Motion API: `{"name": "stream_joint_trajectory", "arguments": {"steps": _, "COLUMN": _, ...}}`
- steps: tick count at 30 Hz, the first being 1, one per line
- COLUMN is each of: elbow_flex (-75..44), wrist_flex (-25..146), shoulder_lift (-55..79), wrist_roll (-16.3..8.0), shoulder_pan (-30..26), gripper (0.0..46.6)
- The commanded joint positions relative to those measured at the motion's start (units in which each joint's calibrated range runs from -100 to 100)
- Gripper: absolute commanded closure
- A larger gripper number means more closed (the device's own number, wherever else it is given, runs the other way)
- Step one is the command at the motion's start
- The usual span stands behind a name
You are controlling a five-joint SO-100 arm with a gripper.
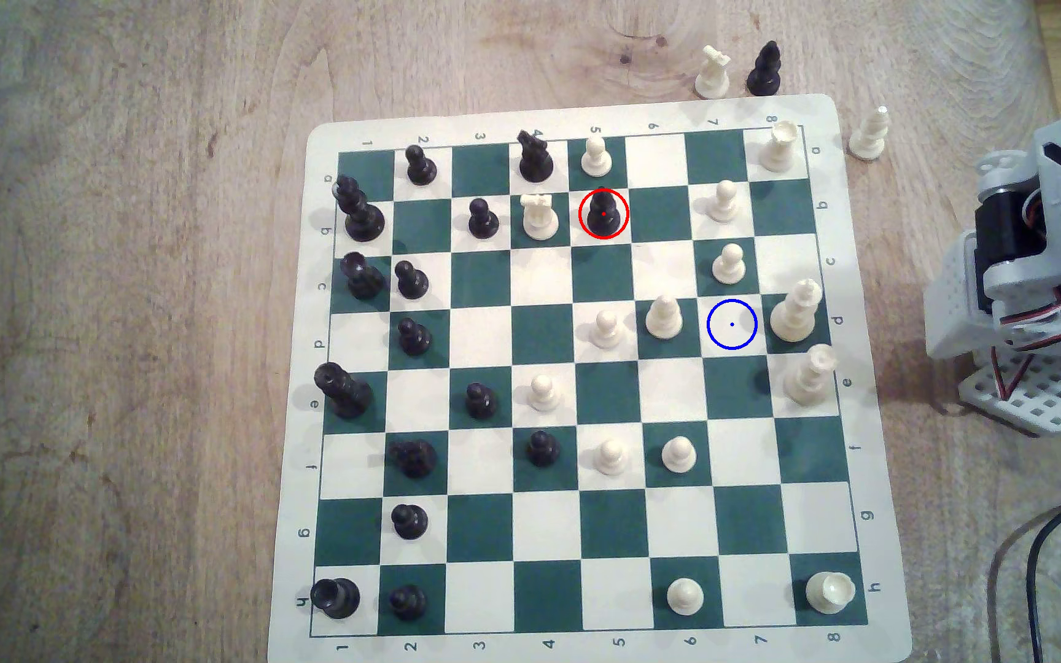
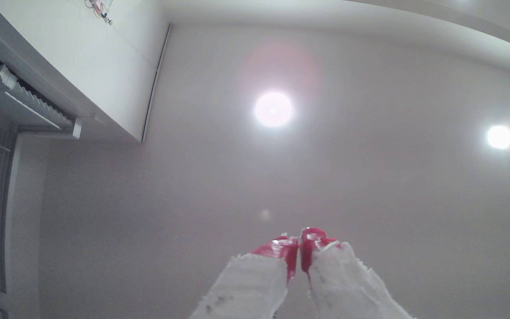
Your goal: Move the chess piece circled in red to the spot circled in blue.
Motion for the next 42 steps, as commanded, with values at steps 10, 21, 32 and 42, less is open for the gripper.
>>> {"name": "stream_joint_trajectory", "arguments": {"steps": 10, "elbow_flex": -5.72, "wrist_flex": 48.84, "shoulder_lift": 0.22, "wrist_roll": 0.00, "shoulder_pan": 6.23, "gripper": 46.4}}
{"name": "stream_joint_trajectory", "arguments": {"steps": 21, "elbow_flex": -17.23, "wrist_flex": 96.43, "shoulder_lift": 3.79, "wrist_roll": -0.24, "shoulder_pan": 12.88, "gripper": 46.4}}
{"name": "stream_joint_trajectory", "arguments": {"steps": 32, "elbow_flex": -39.90, "wrist_flex": 131.40, "shoulder_lift": 28.40, "wrist_roll": -2.93, "shoulder_pan": 11.24, "gripper": 46.4}}
{"name": "stream_joint_trajectory", "arguments": {"steps": 42, "elbow_flex": -61.56, "wrist_flex": 149.25, "shoulder_lift": 51.92, "wrist_roll": -8.60, "shoulder_pan": 14.92, "gripper": 43.4}}
